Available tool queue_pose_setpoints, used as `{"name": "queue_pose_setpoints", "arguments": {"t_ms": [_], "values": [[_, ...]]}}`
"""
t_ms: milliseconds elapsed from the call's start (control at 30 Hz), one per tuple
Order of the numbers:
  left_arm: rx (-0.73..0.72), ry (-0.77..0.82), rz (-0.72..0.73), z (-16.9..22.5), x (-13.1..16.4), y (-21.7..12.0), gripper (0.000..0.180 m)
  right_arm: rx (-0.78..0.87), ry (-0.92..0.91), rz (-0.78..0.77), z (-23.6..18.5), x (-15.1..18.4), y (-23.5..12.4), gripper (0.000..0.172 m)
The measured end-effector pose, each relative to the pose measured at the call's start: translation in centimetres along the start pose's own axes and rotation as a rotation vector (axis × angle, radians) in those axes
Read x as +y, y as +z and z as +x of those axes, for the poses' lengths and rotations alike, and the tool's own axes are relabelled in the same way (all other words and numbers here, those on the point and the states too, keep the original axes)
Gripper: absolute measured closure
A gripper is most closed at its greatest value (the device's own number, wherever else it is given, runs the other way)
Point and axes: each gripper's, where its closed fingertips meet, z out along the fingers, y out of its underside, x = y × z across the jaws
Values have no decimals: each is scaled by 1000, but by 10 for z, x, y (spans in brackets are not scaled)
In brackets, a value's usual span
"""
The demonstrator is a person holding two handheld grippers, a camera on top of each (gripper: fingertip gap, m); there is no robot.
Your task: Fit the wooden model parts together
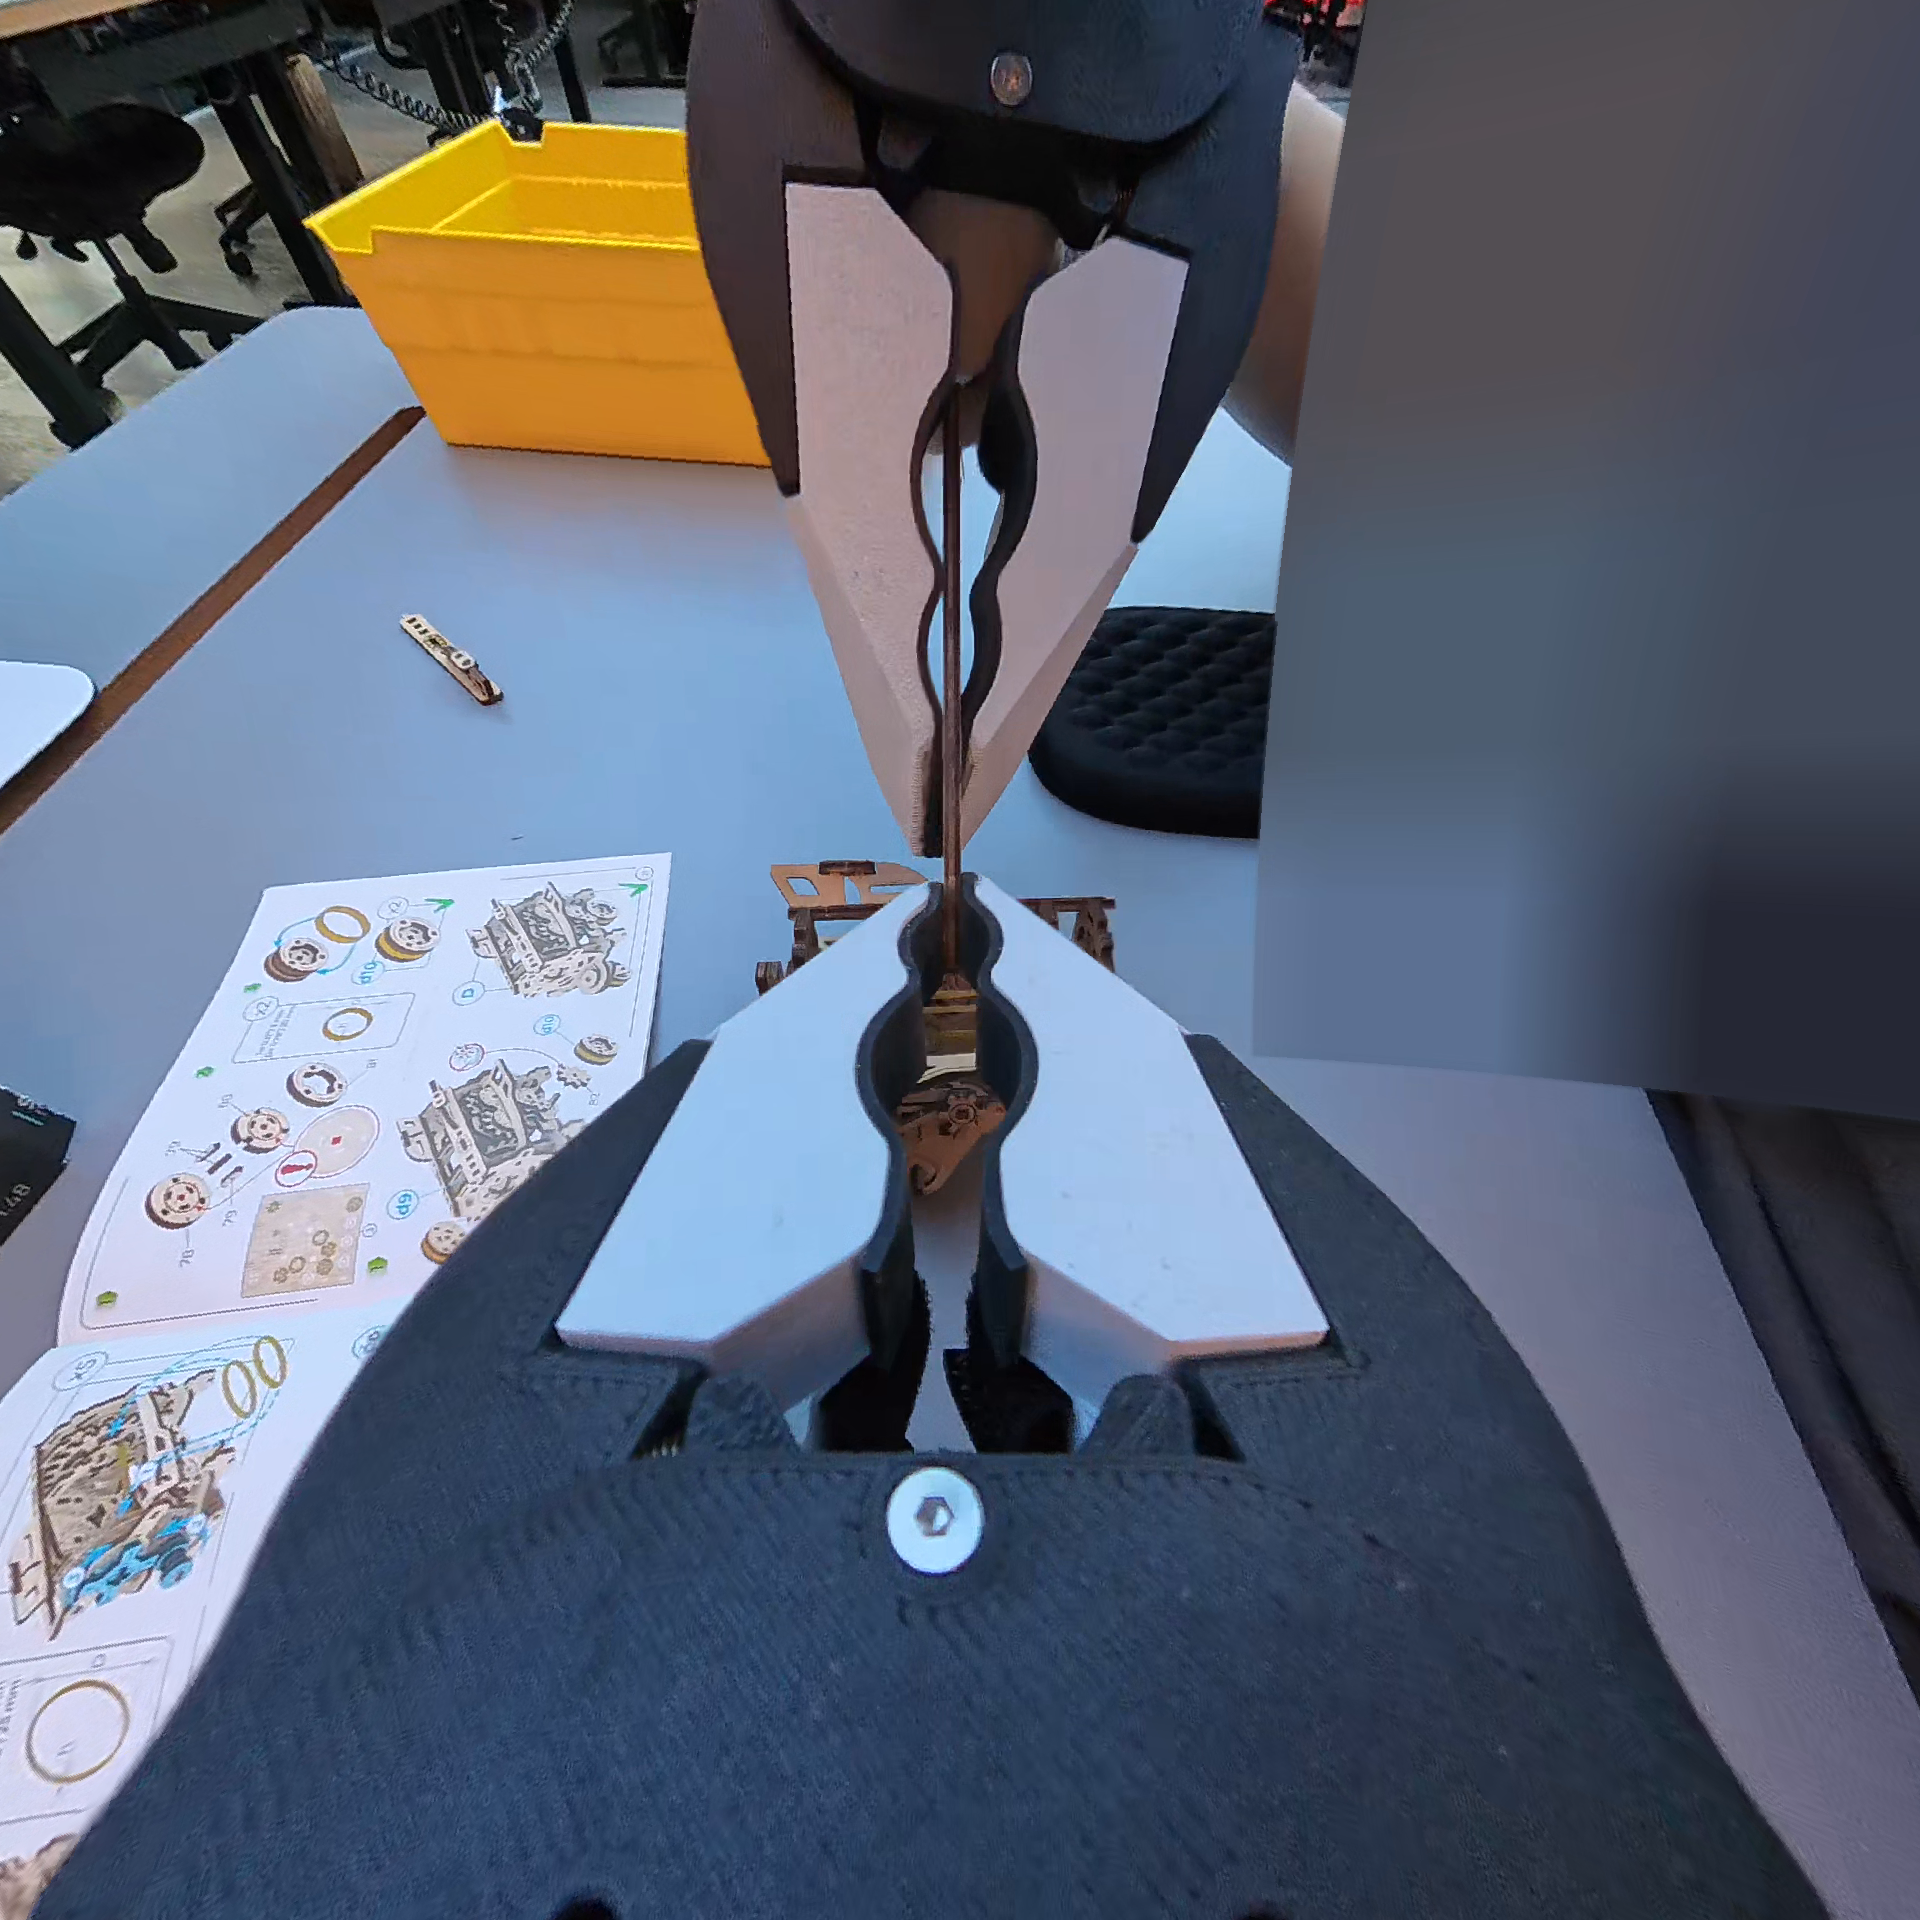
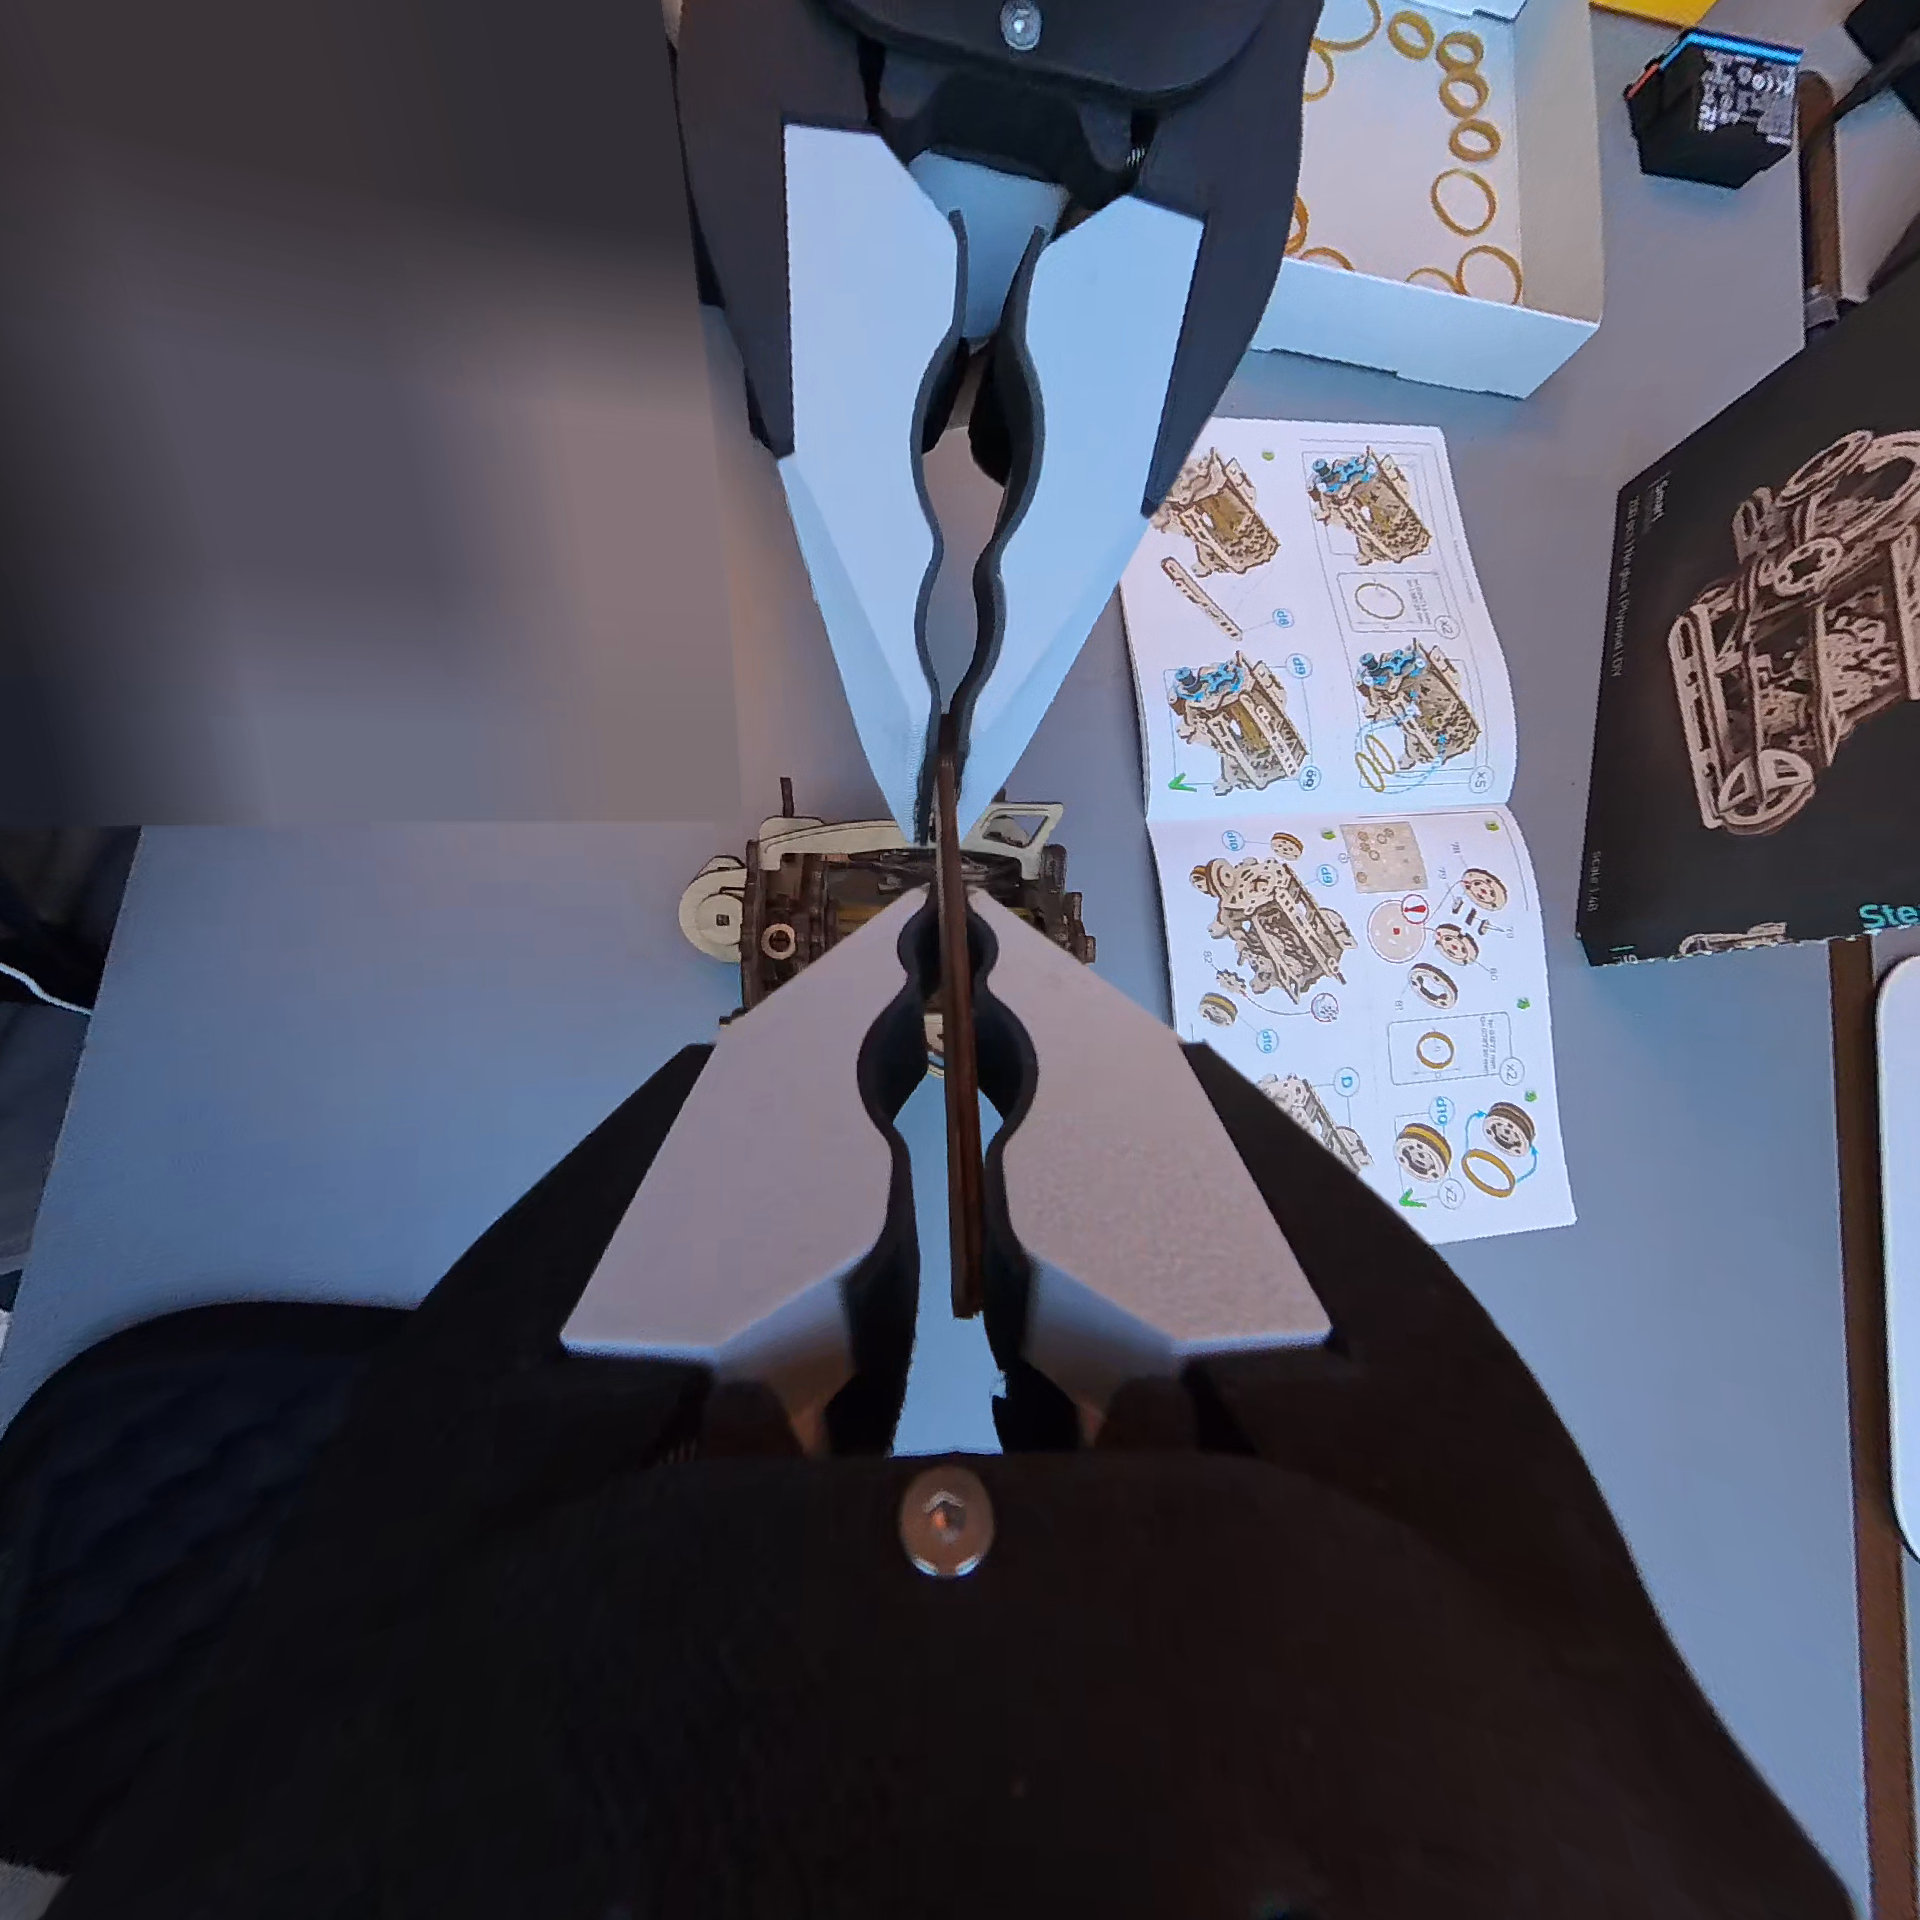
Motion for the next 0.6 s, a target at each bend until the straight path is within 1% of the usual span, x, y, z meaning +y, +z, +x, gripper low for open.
{"name": "queue_pose_setpoints", "arguments": {"t_ms": [167,267,333,367,433,500,600], "values": [[3,24,12,2,0,-1,180,-10,4,23,-4,-2,0,172],[-33,52,32,-1,-2,-2,180,-11,25,30,-3,-2,-2,172],[-62,64,47,-5,-3,-3,171,0,32,39,0,-4,-5,172],[-62,65,51,-5,-3,-4,169,2,33,41,0,-4,-7,172],[-57,62,69,-4,-6,-4,168,8,33,31,1,-4,-9,172],[-55,67,85,-3,-10,-5,175,4,32,29,0,-4,-8,172],[-68,66,87,-4,-13,-5,167,-2,44,15,1,0,-6,172]]}}
